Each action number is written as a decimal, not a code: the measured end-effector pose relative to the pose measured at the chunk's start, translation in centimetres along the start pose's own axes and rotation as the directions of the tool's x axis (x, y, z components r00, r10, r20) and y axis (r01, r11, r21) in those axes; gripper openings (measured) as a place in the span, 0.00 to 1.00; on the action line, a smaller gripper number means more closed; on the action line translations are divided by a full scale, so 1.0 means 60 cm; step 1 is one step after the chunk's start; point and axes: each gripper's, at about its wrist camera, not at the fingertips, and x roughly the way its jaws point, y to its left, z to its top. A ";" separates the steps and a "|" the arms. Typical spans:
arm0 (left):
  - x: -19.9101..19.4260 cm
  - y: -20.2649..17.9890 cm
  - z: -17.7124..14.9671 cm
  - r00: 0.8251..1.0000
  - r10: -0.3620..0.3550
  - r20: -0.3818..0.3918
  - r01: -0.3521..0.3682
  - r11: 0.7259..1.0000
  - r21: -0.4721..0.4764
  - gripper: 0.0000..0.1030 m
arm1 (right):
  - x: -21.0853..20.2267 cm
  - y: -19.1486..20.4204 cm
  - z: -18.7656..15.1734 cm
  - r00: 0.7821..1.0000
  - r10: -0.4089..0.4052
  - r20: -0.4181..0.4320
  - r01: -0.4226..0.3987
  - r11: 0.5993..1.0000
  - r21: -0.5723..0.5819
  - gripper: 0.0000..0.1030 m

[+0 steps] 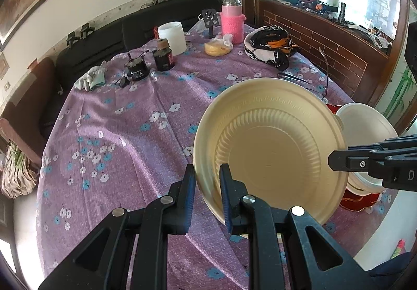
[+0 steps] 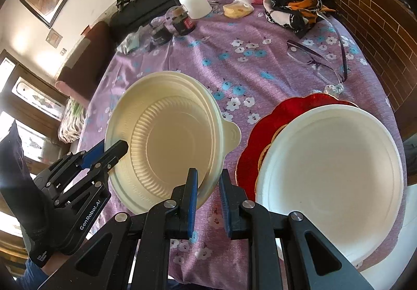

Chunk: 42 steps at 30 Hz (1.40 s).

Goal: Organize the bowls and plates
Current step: 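Lift the cream bowl with the left gripper and carry it over the stack, then lower the cream bowl into the white bowl and open the left gripper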

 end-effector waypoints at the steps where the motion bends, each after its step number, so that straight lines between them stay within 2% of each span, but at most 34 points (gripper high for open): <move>1: -0.001 -0.002 0.001 1.000 0.000 0.002 0.000 1.000 0.001 0.17 | -0.002 -0.001 0.000 1.000 0.001 0.002 -0.001 1.000 0.000 0.17; 13: -0.019 -0.031 0.017 0.999 -0.017 0.031 0.016 0.999 0.032 0.17 | -0.041 -0.021 -0.003 0.999 0.012 0.036 -0.012 1.000 0.017 0.17; 24: -0.028 -0.090 0.041 0.996 -0.078 0.040 0.074 0.992 0.107 0.17 | -0.095 -0.064 -0.019 0.997 0.007 0.080 -0.015 0.996 0.092 0.17; 35: -0.016 -0.204 0.066 0.986 -0.167 0.006 0.160 0.954 0.252 0.18 | -0.161 -0.161 -0.057 0.991 -0.025 0.131 -0.011 0.964 0.264 0.17; 42: 0.003 -0.256 0.063 0.980 -0.197 -0.040 0.199 0.933 0.299 0.19 | -0.175 -0.213 -0.077 0.991 -0.045 0.127 -0.002 0.938 0.348 0.17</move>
